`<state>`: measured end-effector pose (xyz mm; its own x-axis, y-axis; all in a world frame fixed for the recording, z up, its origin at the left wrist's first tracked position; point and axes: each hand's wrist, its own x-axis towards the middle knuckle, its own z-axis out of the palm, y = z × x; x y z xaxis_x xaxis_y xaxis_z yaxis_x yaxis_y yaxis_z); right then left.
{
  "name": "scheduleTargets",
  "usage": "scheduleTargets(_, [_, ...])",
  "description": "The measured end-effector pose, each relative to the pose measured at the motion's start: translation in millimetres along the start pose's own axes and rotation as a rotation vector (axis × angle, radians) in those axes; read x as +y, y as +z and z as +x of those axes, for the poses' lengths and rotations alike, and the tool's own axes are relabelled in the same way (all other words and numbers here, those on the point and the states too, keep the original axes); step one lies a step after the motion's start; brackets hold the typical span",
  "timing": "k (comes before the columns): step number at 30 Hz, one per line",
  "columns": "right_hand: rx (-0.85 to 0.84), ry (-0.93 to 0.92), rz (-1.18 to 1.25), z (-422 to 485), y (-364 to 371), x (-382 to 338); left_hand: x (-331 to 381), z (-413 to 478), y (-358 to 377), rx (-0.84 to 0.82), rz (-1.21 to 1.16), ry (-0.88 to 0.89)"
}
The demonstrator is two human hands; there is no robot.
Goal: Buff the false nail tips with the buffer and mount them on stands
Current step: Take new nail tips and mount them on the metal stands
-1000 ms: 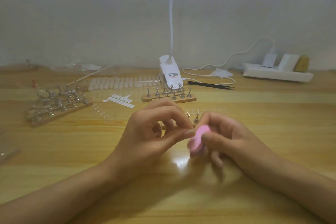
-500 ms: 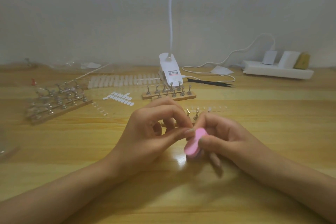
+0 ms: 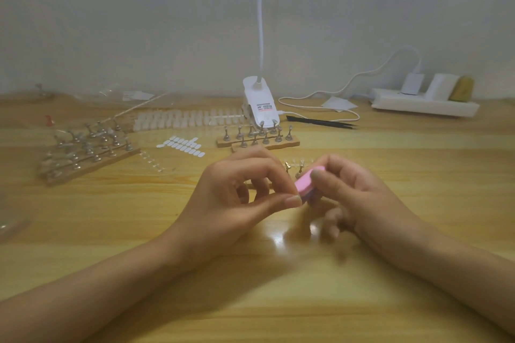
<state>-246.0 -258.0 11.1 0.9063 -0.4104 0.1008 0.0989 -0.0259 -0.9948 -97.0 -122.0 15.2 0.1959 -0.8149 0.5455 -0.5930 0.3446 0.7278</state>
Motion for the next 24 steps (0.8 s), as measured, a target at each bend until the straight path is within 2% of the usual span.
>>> scheduleTargets(2, [0.092,0.014,0.065,1,-4,1,0,0,-1,0.005,-0.054,-0.066])
scheduleTargets(5, [0.107,-0.060,0.026,-1,-5,0,-3,1,-8,0.029,-0.233,-0.248])
scheduleTargets(8, [0.178,-0.137,-0.176,0,-16,-8,-7,3,-12,0.036,-0.349,-0.364])
scheduleTargets(13, [0.363,-0.107,-0.612,5,-52,-23,-8,3,-14,0.026,-0.392,-0.375])
scheduleTargets(19, [0.172,0.189,-1.120,9,-84,-32,-7,4,-16,0.001,-0.385,-0.376])
scheduleTargets(20, [0.144,0.195,-1.212,8,-84,-36,-6,4,-16,-0.025,-0.384,-0.365])
scheduleTargets(22, [0.120,0.014,-1.239,4,-73,-45,-4,3,-14,-0.079,-0.377,-0.343])
scheduleTargets(24, [0.055,-0.271,-1.003,1,-48,-53,-2,3,-12,-0.111,-0.375,-0.337])
